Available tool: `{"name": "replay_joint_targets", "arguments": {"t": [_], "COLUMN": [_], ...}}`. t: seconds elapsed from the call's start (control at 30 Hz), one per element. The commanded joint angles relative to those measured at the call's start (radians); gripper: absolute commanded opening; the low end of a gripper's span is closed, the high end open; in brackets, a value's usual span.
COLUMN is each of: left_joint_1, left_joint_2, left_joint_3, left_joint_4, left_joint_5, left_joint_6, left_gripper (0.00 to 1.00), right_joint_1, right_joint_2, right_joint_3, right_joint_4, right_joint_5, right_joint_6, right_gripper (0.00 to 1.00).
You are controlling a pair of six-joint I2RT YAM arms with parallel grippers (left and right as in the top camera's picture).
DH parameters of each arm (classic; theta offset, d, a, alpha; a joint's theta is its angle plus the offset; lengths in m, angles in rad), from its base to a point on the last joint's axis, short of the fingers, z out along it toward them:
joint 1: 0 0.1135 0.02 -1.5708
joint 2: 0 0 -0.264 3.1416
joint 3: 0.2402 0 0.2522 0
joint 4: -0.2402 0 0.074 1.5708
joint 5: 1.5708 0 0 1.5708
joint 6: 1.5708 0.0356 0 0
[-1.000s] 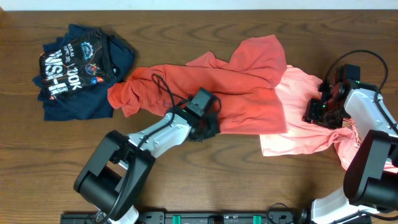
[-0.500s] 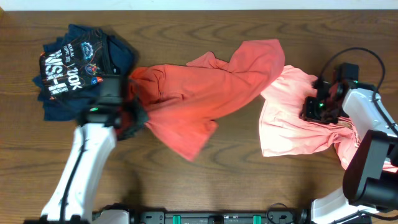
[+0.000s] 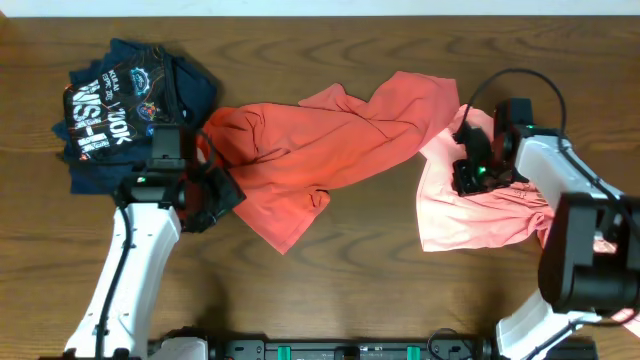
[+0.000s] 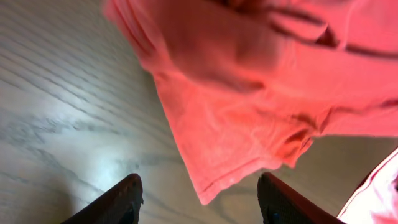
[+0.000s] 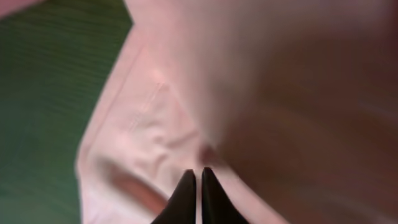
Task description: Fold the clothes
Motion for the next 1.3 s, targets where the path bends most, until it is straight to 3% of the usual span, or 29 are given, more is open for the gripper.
{"name": "replay_joint_targets", "arguments": {"t": [0.0, 0.2, 0.33, 0.43, 0.57, 0.77, 0.93, 1.27], "left_joint_1": [-0.034, -0.089, -0.111, -0.113, -0.113, -0.113, -0.113, -0.113], "left_joint_2": [0.036, 0.110, 0.170, 0.207, 0.225, 0.225, 0.226, 0.238], "left_joint_3": [-0.002, -0.013, -0.013, -0.013, -0.013, -0.013, -0.014, -0.096], "left_joint_4": [-0.011, -0.011, -0.010, -0.011, -0.010, -0.007, -0.002, 0.177], "left_joint_5": [0.011, 0.011, 0.011, 0.010, 0.000, 0.000, -0.043, -0.139], "left_joint_6": [0.013, 0.013, 0.013, 0.014, 0.013, 0.013, 0.013, 0.014], "left_gripper": [0.61, 0.61, 0.62, 0.62, 0.62, 0.63, 0.71, 0.72], "right_joint_1": [0.014, -0.029, -0.125, -0.245, -0.397, -0.528, -0.489, -0.274], "right_joint_2": [0.065, 0.132, 0.130, 0.130, 0.130, 0.126, 0.101, 0.068], "right_joint_3": [-0.003, -0.003, 0.017, 0.072, 0.170, 0.328, 0.417, 0.420], "right_joint_4": [0.036, 0.129, 0.157, 0.111, 0.018, -0.095, -0.187, -0.303], "right_joint_5": [0.001, 0.245, 0.479, 0.534, 0.526, 0.221, 0.000, 0.014], "right_joint_6": [-0.032, 0.077, 0.230, 0.339, 0.463, 0.452, 0.367, 0.325], "right_gripper": [0.07, 0.06, 0.17, 0.22, 0.26, 0.34, 0.39, 0.38]}}
